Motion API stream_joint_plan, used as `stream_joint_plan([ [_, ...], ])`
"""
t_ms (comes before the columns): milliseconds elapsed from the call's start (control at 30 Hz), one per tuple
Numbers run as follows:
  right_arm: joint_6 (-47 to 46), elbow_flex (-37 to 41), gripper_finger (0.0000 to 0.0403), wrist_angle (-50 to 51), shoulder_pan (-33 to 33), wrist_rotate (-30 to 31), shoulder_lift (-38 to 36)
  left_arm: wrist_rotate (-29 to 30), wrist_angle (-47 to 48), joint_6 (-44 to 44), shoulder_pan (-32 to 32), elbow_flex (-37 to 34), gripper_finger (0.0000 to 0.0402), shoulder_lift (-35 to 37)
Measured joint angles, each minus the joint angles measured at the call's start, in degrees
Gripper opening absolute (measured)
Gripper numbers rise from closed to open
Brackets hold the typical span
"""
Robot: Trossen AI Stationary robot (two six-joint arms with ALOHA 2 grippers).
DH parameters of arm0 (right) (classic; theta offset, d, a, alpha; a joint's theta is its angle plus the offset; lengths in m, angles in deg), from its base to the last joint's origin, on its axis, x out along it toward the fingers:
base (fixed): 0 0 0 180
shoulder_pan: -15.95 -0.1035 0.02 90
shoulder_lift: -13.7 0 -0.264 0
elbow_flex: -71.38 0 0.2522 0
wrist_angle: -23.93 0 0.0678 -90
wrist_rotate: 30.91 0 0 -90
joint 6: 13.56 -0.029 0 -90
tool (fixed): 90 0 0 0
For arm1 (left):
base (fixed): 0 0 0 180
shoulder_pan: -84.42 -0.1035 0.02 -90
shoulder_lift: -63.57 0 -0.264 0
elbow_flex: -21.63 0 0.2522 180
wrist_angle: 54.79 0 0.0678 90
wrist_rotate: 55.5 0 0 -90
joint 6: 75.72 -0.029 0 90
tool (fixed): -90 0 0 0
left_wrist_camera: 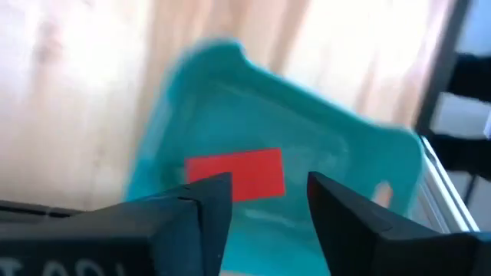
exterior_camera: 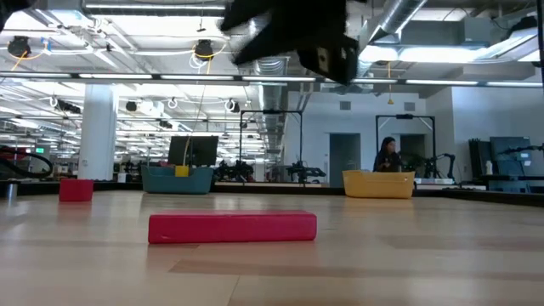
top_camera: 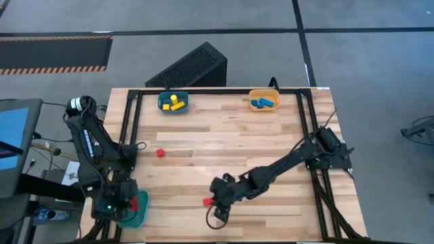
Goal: Sort & place blocks by color
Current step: Put the red block into the blue bin
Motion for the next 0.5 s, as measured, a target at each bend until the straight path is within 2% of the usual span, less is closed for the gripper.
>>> stream_joint_plan([
  [200,7.4,0.0,0.0176,2.9,-2.0,0.6,0.4,-2.0,5.0,-3.9,-6.7,0.0,0.0172,0.0],
  [300,16.7,-0.1,0.0217,4.3,-2.8,4.3,2.2,-4.9,7.3,-7.0,-10.5,0.5,0.0174,0.1],
  [400,26.1,0.1,0.0254,5.0,-2.8,7.5,3.9,-7.0,7.5,-5.4,-12.7,0.6,0.0174,0.1],
  [500,28.4,0.0,0.0275,2.3,-1.4,6.9,6.1,-8.0,7.1,-1.6,-12.9,0.6,0.0174,0.1],
])
